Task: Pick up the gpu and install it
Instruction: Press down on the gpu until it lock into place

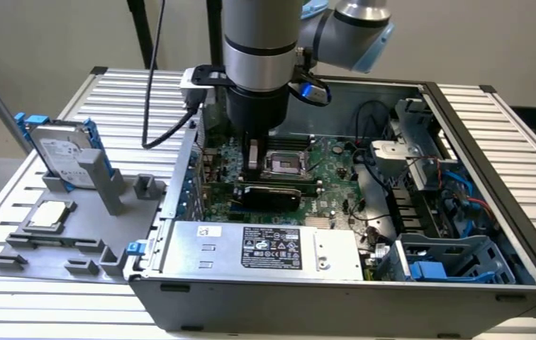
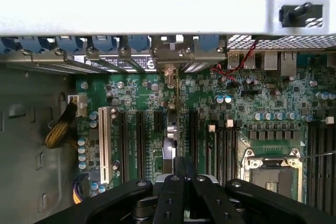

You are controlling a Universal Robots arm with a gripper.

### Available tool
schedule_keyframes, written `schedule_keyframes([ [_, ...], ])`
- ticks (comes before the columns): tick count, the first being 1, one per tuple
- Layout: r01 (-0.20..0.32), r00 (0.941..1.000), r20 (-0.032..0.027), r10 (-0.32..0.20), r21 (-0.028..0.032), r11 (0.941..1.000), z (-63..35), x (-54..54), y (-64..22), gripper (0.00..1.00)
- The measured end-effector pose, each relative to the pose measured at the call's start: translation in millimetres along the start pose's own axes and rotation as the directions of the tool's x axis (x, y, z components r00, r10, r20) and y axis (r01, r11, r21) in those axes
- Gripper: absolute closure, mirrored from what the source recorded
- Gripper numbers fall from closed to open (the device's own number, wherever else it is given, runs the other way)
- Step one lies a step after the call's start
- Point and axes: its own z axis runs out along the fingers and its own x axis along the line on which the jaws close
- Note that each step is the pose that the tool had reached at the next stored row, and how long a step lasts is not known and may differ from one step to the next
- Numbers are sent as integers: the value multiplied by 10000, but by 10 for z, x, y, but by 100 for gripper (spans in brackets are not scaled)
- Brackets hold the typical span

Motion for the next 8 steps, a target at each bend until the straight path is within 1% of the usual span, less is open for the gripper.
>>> schedule_keyframes([
  [1,1,10000,1,-1,0,10000,-31,-1,1,89],
  [2,3,10000,1,-3,1,10000,-44,-1,4,89],
  [3,16,10000,1,-16,-11,10000,-46,-1,12,89],
  [4,34,10000,1,-34,-61,10000,-45,-1,20,89],
  [5,50,10000,-5,-50,-157,9999,-45,-1,27,89],
  [7,74,10000,-15,-75,-418,9991,-46,0,37,89],
  [8,86,10000,-23,-88,-569,9983,-47,0,42,89],
])
